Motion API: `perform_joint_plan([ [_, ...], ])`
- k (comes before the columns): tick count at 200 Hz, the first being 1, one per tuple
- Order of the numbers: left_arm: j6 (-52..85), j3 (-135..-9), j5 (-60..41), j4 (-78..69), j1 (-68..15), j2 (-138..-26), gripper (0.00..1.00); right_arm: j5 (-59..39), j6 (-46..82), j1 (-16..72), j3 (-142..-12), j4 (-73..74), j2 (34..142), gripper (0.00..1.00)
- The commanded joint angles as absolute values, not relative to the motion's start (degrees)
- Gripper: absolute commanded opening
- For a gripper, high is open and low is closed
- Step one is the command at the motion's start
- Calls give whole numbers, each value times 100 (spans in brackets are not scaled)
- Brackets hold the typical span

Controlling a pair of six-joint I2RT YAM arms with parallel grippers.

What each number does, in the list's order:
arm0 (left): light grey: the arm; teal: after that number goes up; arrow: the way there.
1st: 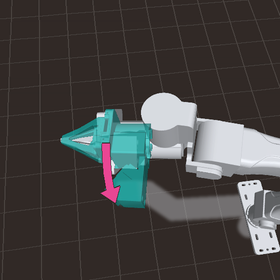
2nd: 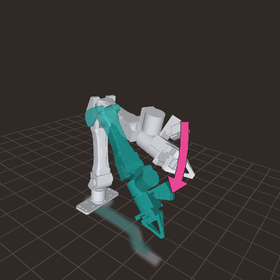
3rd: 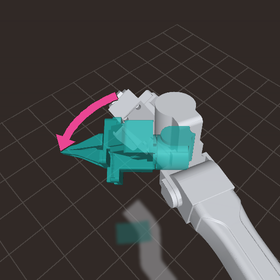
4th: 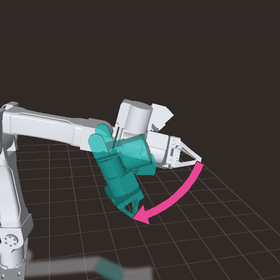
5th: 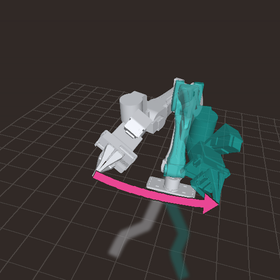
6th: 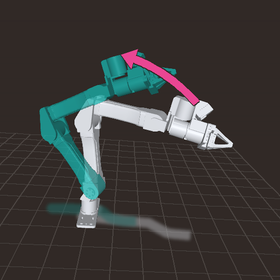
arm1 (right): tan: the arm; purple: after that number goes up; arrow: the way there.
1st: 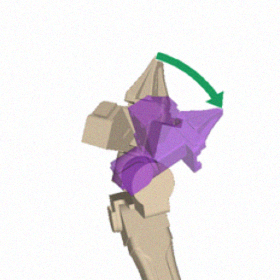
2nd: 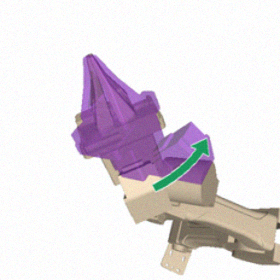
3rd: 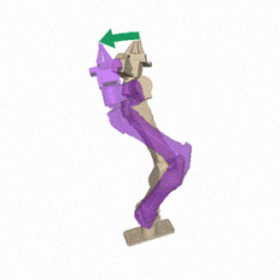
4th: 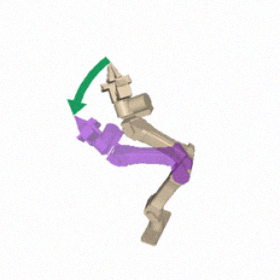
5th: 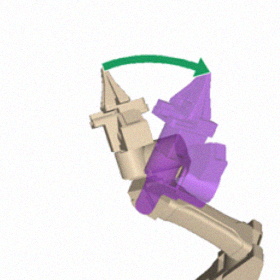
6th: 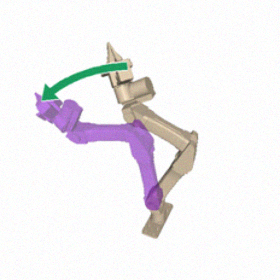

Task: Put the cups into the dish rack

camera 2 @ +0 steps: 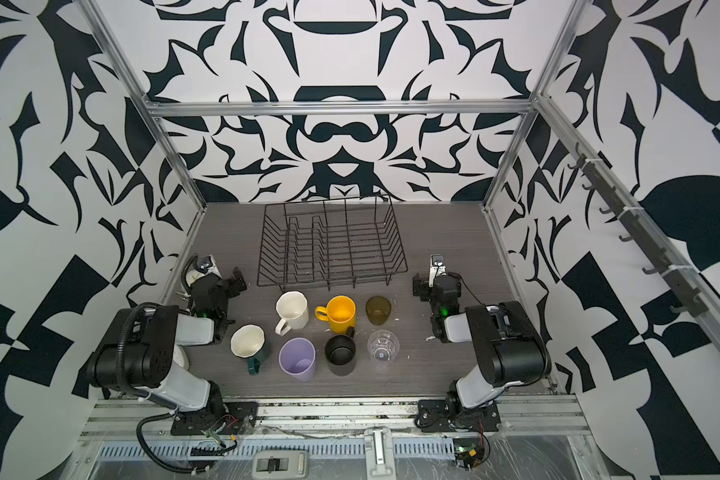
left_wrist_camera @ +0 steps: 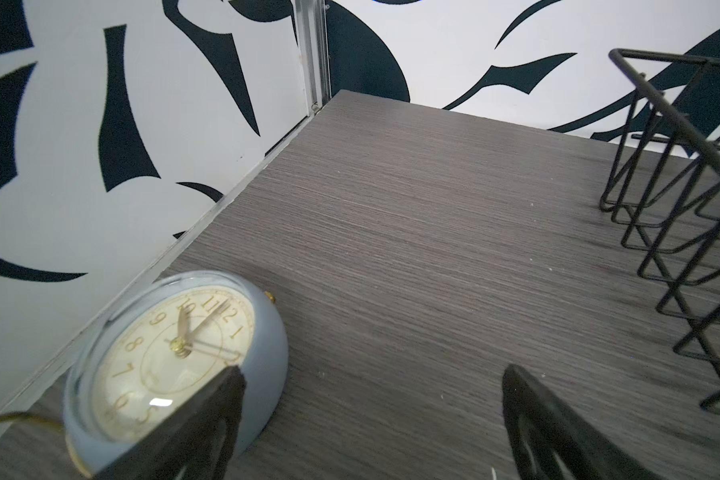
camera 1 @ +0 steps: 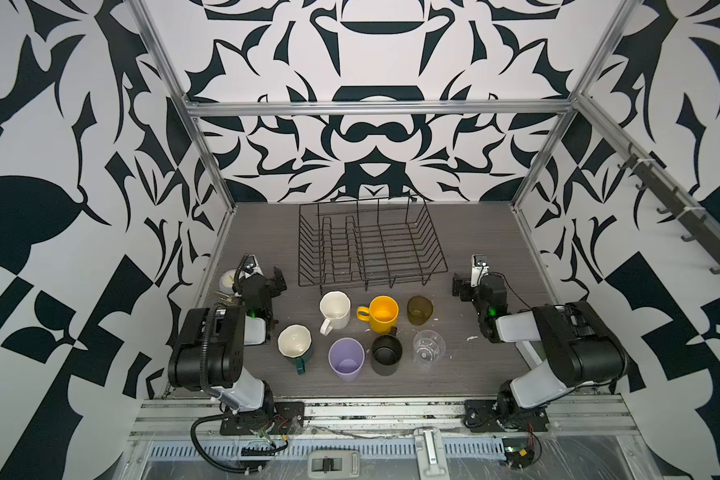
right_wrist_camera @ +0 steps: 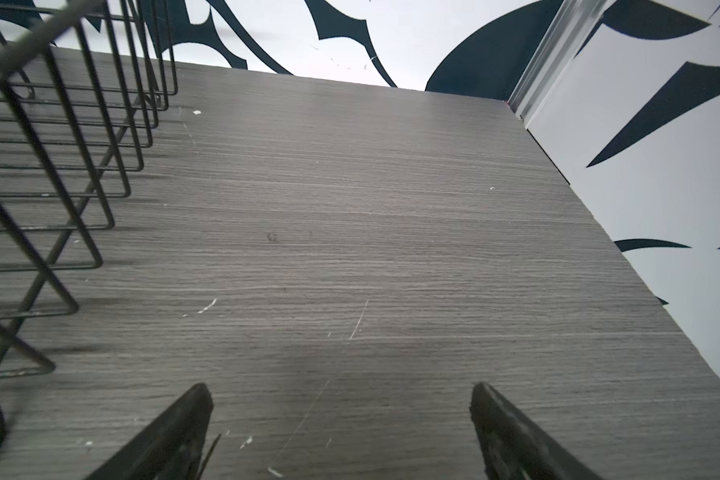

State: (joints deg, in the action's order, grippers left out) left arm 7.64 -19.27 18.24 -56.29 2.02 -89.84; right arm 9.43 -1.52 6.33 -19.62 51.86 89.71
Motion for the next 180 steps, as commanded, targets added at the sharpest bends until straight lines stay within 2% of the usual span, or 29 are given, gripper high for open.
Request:
perform_joint_plan([
  [1,808,-1988,1899,-5660,229,-8965,99,905,-132,602,-2021,5267,8902,100],
  [180,809,-1986,1901,-5660,228,-8965,99,948,-119,603,-2021,5255,8906,100],
])
